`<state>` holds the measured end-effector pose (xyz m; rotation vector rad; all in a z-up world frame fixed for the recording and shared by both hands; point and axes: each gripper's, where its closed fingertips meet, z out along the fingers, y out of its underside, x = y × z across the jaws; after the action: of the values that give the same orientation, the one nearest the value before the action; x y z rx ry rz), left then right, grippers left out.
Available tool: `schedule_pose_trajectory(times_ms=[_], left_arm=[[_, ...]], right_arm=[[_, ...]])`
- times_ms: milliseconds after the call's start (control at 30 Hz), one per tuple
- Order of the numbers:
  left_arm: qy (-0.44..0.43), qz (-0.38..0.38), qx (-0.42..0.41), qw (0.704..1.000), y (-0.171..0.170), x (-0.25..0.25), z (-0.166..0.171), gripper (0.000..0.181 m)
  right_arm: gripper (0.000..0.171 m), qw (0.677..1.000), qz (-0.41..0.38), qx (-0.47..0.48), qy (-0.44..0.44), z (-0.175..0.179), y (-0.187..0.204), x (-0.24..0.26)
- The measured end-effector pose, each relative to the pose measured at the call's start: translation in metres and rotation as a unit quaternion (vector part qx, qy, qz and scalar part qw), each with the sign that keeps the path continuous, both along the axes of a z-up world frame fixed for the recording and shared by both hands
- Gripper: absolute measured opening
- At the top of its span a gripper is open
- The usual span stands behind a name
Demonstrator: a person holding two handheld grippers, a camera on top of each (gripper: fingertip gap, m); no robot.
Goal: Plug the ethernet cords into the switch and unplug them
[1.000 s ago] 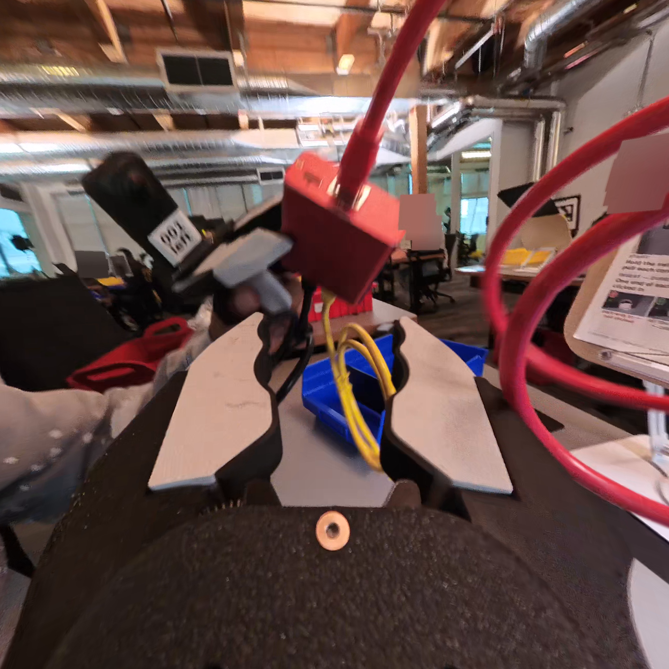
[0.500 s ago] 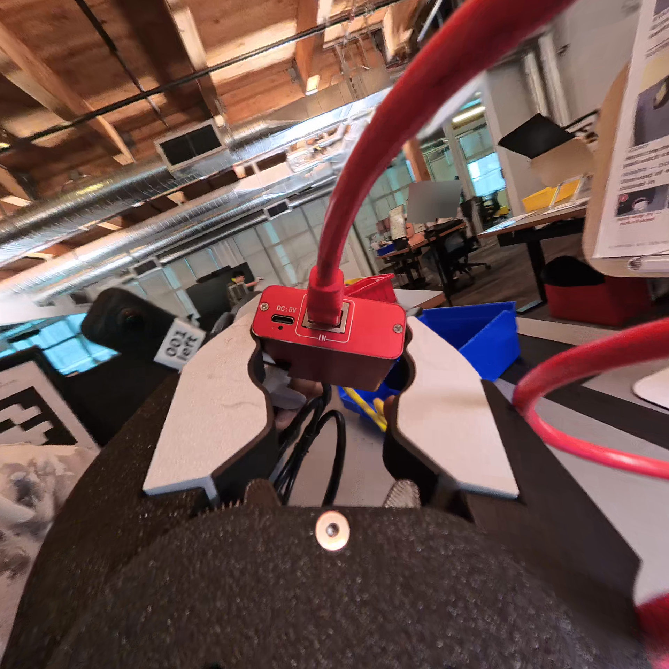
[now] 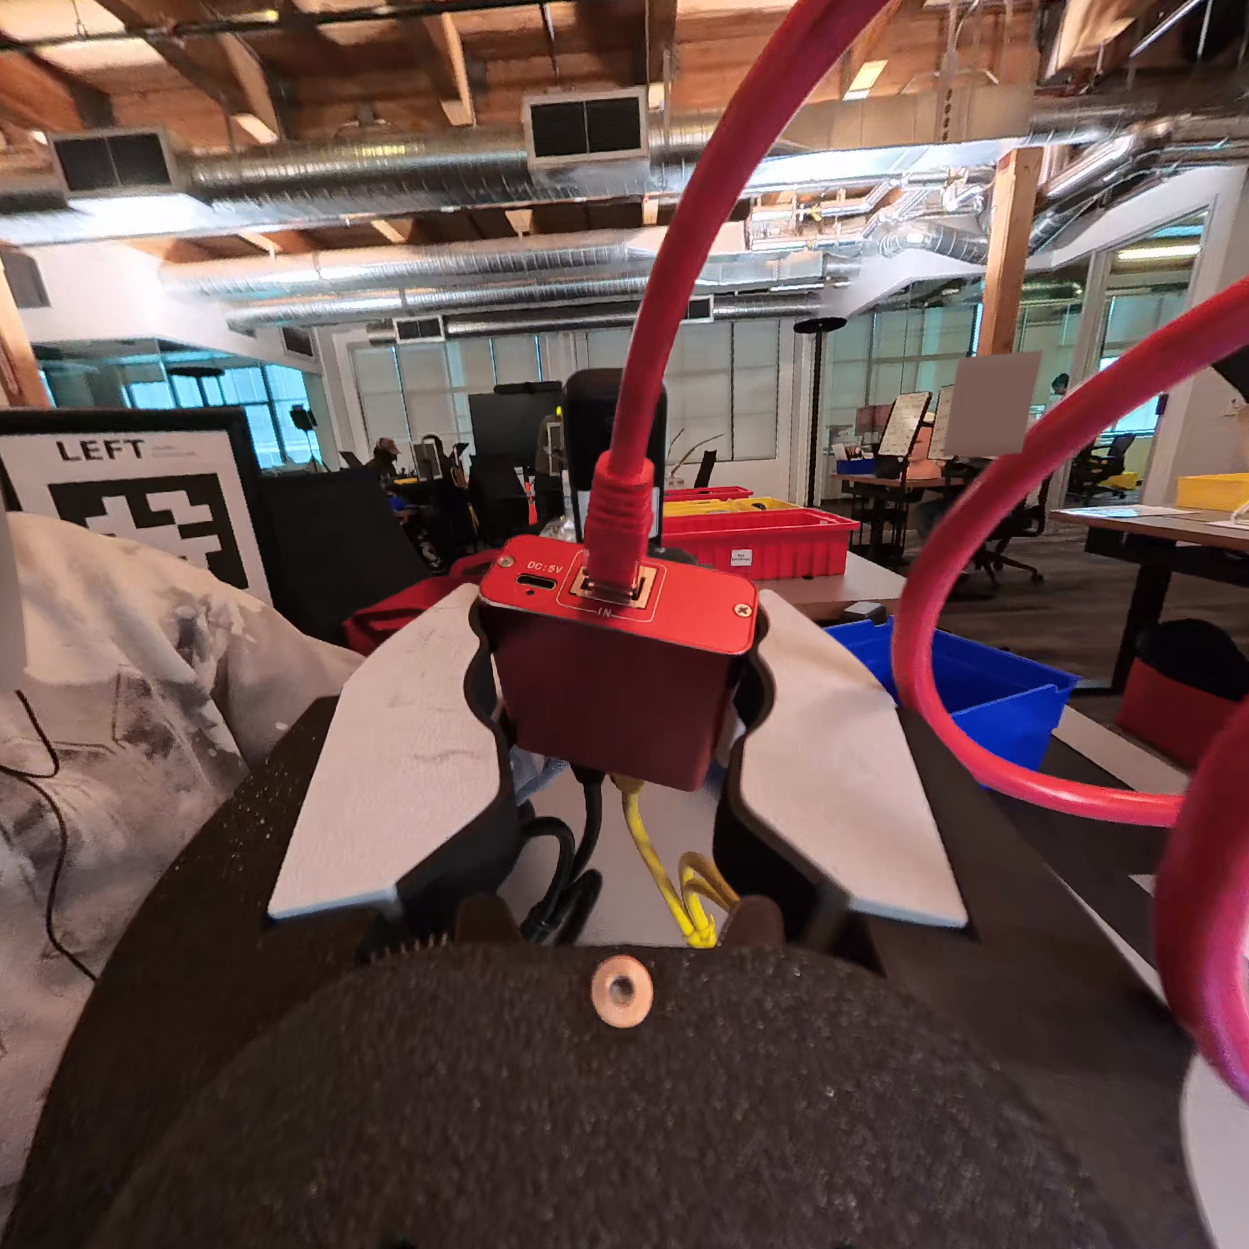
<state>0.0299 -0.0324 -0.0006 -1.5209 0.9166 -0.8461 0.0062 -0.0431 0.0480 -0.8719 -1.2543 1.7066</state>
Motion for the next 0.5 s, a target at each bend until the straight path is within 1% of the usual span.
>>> schedule_pose_trajectory(times_ms=[67,167,267,400,500], left_arm=[[-0.003,0.003,0.005,1.000,0.001,0.000,0.000,0.082],[0.006,0.003,0.009,1.000,0.001,0.001,-0.003,0.074],[0.029,0.009,0.010,0.999,0.004,0.001,-0.012,0.067],[0.029,0.003,-0.010,1.000,0.007,0.002,-0.023,0.066],[0.040,0.003,0.004,0.999,0.007,0.004,-0.027,0.066]], right_arm=[[0.070,1.000,-0.008,0.009,-0.003,-0.001,0.000,-0.001],[0.070,1.000,-0.017,0.018,-0.016,-0.005,0.002,-0.002],[0.071,0.997,-0.035,0.034,-0.055,-0.016,0.008,-0.006],[0.071,0.992,-0.051,0.067,-0.093,-0.030,0.009,-0.010],[0.071,0.989,-0.049,0.086,-0.105,-0.034,0.007,-0.009]])
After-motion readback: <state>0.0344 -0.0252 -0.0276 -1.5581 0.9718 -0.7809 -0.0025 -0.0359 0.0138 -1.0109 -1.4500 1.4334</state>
